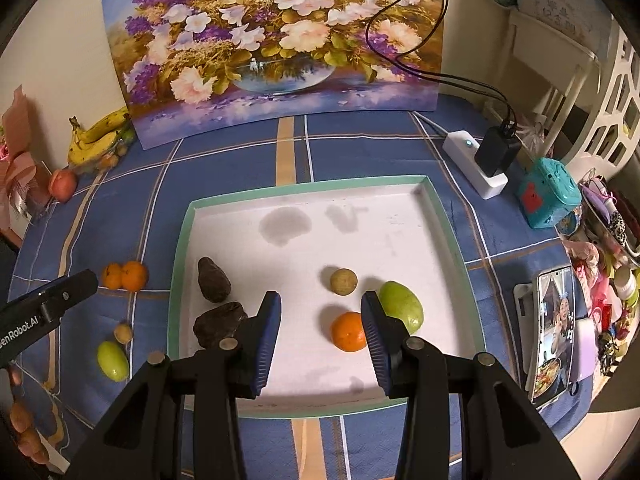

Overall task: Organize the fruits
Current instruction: 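Withdraw both open tools from the tray toward the remaining fruit, then reach the left tool to the green apple while the right tool approaches the small brown kiwi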

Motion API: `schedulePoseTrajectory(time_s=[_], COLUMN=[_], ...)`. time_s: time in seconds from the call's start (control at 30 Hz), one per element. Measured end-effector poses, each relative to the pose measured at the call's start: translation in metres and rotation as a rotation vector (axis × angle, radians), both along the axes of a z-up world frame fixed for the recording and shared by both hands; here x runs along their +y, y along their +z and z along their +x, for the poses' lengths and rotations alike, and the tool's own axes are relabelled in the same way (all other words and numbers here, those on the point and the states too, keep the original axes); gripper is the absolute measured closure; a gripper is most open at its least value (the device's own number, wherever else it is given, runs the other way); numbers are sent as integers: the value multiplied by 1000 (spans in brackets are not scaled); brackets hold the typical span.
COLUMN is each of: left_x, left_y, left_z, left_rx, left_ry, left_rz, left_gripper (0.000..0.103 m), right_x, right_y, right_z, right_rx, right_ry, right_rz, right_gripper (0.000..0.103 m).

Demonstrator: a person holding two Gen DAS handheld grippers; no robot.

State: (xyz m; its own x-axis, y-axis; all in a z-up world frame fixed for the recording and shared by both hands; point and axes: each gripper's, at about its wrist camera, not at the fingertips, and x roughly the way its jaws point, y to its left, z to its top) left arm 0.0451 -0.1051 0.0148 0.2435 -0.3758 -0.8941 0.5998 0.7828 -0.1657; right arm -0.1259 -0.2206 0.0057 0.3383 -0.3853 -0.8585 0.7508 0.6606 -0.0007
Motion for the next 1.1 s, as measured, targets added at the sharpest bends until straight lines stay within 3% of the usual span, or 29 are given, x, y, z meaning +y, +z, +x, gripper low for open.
schedulePoseTrajectory(time_s=[0.07, 0.2, 0.4, 0.47, 0.53, 0.67, 0.73, 1.1], left_x=[0, 0, 0, 0, 1, 1, 1, 8], left_y=[-4, -15, -31, -35, -40, -47, -50, -53], left_z=[1, 5, 8, 10, 12, 13, 14, 24], left_rx=[3, 9, -8, -10, -6, 2, 6, 7], left_ry=[7, 20, 34, 40, 43, 50, 55, 93], left_rz=[12, 48, 118, 132, 145, 164, 170, 159], left_gripper=[38, 31, 7, 5, 2, 0, 0, 0], right_x=[-2, -7, -9, -10, -10, -10, -11, -18], right_y=[-4, -15, -29, -33, -38, -46, -50, -60], right_z=[0, 0, 2, 3, 5, 7, 7, 3], right_rx=[2, 19, 28, 31, 35, 46, 49, 48], right_ry=[-6, -18, -13, -6, -1, 5, 3, -37], right_rz=[7, 29, 41, 44, 45, 54, 59, 67], right_gripper=[60, 50, 31, 28, 18, 17, 6, 5])
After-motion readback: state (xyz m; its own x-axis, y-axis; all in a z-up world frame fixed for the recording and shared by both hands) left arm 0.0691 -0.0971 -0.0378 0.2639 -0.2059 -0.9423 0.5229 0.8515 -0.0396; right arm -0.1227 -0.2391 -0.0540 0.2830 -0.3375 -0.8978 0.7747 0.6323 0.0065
